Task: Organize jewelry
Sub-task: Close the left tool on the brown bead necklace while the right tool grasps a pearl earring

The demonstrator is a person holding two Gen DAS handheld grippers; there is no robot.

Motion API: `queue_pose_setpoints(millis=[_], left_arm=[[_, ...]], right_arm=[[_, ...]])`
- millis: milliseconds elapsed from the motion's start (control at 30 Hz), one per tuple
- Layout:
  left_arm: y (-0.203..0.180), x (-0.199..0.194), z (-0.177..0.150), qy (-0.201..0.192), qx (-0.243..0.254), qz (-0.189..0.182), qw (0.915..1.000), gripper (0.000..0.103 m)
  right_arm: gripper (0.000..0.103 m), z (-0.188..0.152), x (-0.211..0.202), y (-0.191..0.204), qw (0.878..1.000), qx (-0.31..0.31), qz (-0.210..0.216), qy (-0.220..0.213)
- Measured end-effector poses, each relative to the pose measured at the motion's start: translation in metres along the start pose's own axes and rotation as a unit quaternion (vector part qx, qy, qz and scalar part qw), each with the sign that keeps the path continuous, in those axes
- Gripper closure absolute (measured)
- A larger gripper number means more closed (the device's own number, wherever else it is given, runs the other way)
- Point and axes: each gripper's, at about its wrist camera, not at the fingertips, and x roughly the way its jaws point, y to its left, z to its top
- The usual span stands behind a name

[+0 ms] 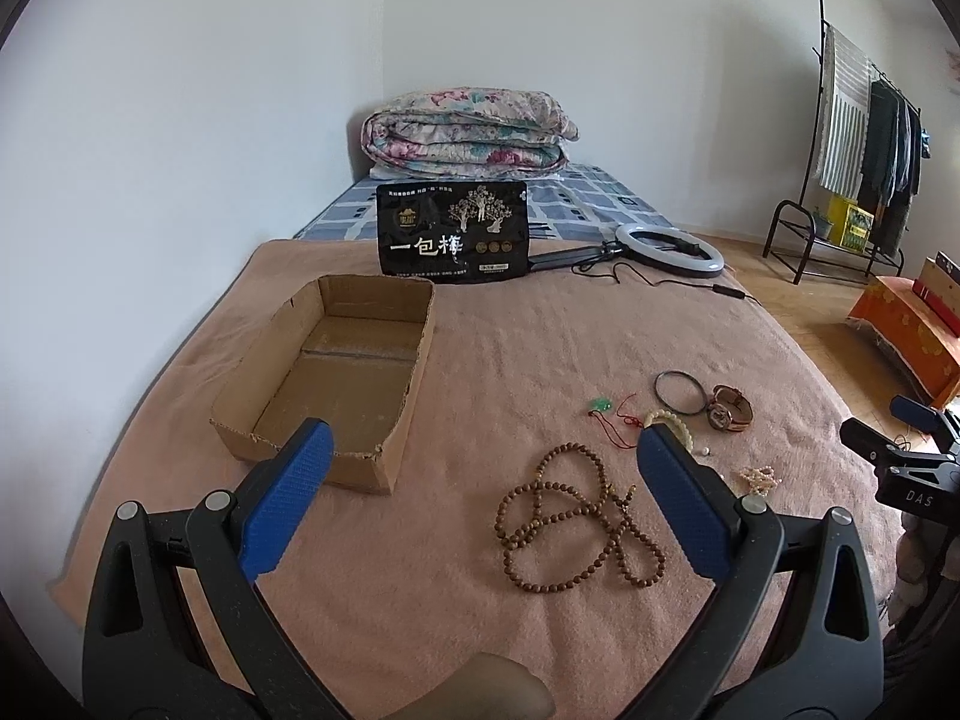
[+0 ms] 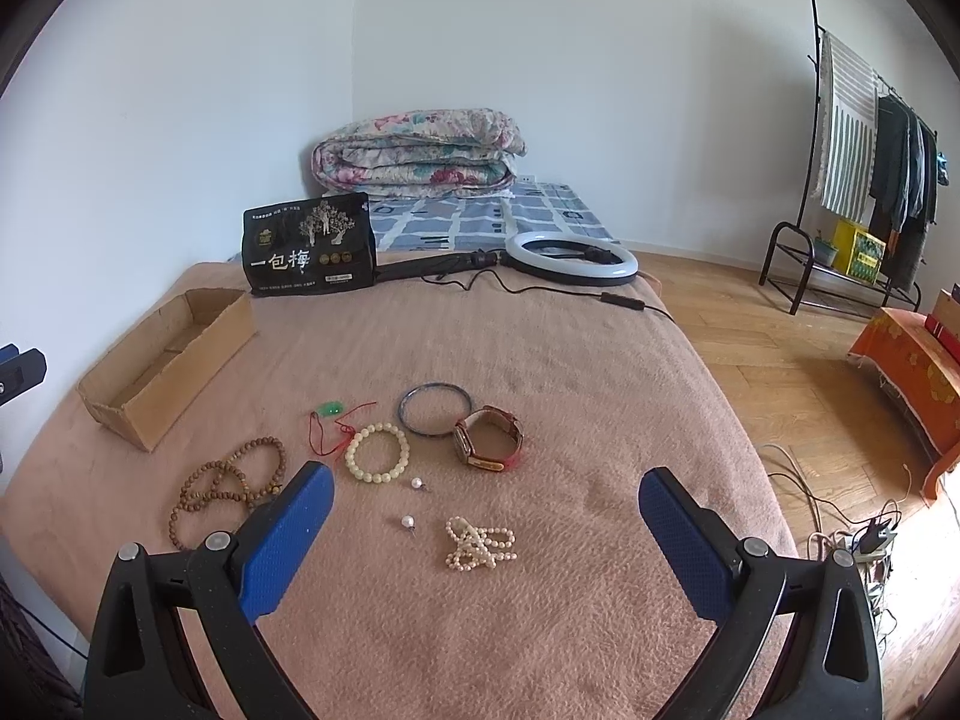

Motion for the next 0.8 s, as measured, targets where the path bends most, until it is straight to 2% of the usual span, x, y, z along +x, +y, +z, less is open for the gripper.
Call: queue_pose_setpoints(millis=[300,467,700,800], left_arm=[[-0.001,0.037,-0.007,0.061,0.014,-0.054,0.9966,0.0],[-0.012,0.064,-0.012,0.101,0.027,-0.097,0.9897,0.0],[-0.016,0.099,-0.02,0.146,0.017,-0.119,0.982,0.004],[-0.017,0.115,-0.026,0.173,0.009,-0.142,0.9745,0.005]], right_arm=[[0.0,0.002,0.024,-0.009,0.999,0.003,0.02,0.035],[0.001,0.013,0.048,-0.023,0.997,0.009,0.039,0.06],[0.01,0.016,0.088,-0.056,0.989,0.071,0.064,0.114],[0.015,0.012,0.1,-0.054,0.984,0.073,0.087,0.134]])
